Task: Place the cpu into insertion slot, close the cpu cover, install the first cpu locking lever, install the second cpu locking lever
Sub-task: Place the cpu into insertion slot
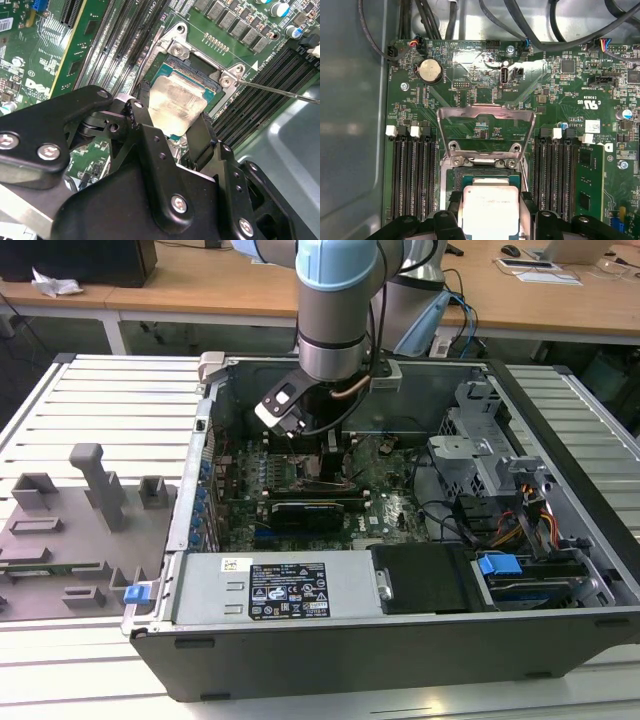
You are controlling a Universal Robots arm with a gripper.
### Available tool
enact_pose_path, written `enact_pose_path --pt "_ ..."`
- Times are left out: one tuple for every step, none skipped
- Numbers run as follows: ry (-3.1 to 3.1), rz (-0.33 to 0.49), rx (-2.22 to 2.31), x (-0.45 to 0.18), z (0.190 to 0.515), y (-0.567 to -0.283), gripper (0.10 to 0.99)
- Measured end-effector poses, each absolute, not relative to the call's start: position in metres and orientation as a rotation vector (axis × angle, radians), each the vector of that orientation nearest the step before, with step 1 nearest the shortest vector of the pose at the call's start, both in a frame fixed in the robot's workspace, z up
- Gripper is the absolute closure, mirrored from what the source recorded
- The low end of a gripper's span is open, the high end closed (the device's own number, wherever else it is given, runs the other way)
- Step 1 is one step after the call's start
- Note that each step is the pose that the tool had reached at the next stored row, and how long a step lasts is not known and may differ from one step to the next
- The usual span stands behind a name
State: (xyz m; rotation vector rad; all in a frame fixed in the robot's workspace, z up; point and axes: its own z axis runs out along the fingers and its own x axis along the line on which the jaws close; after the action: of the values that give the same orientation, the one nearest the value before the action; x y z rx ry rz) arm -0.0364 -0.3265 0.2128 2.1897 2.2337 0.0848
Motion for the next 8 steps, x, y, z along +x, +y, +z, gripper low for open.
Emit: enact_pose_path --pt "2.233 0.085 2.190 -0.0364 0.2127 -0.3265 0.549" --pt "2.233 0.085 2.190 -0.0364 0.2126 -0.3265 0.549" --pt "2.233 0.085 2.191 -0.0365 0.2126 -0.3265 0.549" --pt "2.233 0.085 2.191 -0.0364 0.2125 -0.3265 0.549" --pt "2.232 0.085 2.191 -0.0365 0.2124 -0.3265 0.549" --pt "2.232 0.085 2.191 -0.0365 0.2124 -0.3265 0.549" --pt "2.232 0.085 2.192 -0.0364 0.2123 -0.3265 0.549" --pt "2.231 0.085 2.192 -0.0364 0.2122 -0.3265 0.549"
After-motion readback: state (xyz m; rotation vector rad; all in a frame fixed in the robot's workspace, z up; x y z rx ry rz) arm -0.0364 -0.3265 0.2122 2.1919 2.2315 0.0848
